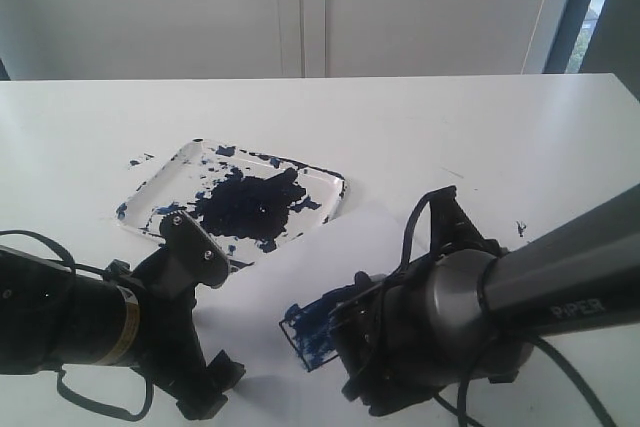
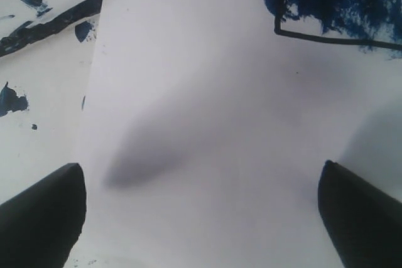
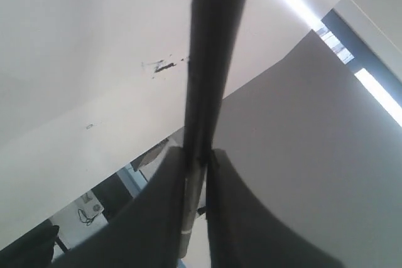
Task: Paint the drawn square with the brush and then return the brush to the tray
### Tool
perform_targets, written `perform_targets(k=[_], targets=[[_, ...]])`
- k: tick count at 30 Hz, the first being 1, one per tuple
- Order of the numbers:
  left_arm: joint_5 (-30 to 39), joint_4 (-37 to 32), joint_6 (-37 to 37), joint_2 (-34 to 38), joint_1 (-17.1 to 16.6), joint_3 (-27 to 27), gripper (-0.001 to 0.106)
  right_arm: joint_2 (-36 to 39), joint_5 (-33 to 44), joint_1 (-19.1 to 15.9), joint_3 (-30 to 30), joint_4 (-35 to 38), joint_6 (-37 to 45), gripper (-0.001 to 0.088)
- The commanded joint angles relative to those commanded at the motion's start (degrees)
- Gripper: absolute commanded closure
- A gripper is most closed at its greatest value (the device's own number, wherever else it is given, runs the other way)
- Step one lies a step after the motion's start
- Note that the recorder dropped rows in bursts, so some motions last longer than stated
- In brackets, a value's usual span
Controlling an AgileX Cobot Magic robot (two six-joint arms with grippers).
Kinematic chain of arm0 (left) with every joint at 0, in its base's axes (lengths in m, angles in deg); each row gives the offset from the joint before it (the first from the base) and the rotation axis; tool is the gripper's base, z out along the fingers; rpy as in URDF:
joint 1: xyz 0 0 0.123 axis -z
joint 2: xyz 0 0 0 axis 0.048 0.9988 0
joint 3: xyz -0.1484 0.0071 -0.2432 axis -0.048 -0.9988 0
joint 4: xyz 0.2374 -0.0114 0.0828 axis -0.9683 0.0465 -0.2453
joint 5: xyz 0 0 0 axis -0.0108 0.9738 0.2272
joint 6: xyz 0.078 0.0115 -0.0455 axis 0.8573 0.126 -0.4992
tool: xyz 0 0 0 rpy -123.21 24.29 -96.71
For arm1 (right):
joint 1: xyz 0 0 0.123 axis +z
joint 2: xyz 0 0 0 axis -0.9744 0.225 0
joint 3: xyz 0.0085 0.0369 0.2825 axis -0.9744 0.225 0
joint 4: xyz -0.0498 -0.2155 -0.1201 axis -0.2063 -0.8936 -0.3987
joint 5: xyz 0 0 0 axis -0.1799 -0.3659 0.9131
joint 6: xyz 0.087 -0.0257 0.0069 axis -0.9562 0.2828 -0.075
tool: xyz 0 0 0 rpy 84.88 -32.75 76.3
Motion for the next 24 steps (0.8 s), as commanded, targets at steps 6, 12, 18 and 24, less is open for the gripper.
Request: perform_targets(k=[6, 12, 18, 24], targets=[[0.0, 0.0, 0.0, 0.0, 0.0, 0.0, 0.0, 1.2, 0.0, 0.0, 0.0, 0.2, 0.0, 0.0868], [0.0, 0.0, 0.0, 0.0, 0.0, 0.0, 0.0, 0.3, 0.0, 0.2, 0.0, 4.5, 0.8, 0.0868], [0.0, 0.0, 0.0, 0.0, 0.0, 0.0, 0.0, -1.3, 0.0, 2.1, 0.2, 6.3, 1.8, 0.0868], [0.0, 0.2, -0.3, 0.0, 0.0, 0.0, 0.0, -1.8, 0.0, 4.0, 0.3, 10.3, 3.3, 0.0868]])
